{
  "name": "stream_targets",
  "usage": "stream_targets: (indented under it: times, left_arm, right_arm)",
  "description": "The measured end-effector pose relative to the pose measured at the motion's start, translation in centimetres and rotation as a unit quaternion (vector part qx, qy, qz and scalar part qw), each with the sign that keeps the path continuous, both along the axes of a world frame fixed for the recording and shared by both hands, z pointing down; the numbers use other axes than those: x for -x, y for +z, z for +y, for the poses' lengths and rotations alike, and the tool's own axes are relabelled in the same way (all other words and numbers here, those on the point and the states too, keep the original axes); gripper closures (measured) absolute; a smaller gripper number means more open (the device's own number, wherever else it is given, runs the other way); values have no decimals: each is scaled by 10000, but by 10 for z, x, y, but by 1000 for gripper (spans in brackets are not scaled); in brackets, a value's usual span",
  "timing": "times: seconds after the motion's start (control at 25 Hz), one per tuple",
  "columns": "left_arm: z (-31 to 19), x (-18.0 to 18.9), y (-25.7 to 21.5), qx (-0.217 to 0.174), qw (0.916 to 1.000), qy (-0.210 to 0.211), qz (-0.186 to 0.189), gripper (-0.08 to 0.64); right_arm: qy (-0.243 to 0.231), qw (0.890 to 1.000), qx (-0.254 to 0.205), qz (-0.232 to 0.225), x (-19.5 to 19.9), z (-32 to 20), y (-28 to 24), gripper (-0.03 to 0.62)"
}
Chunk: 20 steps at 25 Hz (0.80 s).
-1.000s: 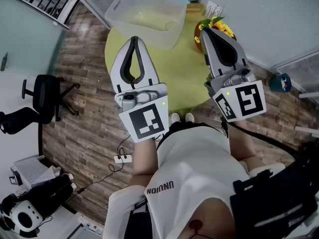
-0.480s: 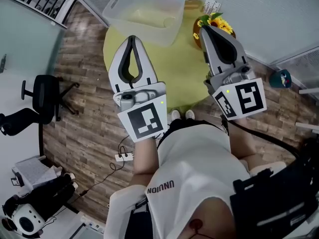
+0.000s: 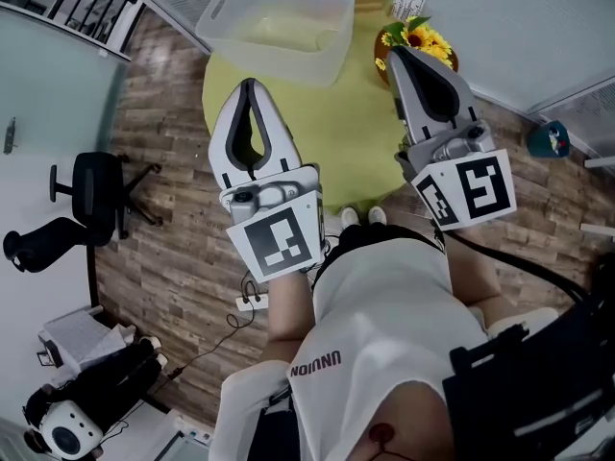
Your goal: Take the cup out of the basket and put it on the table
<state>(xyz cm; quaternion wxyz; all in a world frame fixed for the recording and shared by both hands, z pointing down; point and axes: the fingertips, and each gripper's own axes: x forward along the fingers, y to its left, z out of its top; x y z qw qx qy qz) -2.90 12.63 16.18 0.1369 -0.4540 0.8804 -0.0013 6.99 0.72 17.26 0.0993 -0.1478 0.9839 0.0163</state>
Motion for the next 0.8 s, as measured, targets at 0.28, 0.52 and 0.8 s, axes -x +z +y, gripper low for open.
stream_targets:
  times: [0.28, 0.52, 0.8]
  left_arm:
    - [15, 13, -4, -165, 9992, 125, -330, 548]
    - [15, 23, 12, -150, 9995, 262, -125, 548]
    - [8, 33, 11, -231, 9992, 292, -109, 548]
  right_arm:
    - [264, 9996, 79, -53, 5, 4, 5, 572]
    - [525, 9986, 73, -59, 7, 3, 12, 572]
    - [381, 9993, 48, -37, 24, -6, 13, 572]
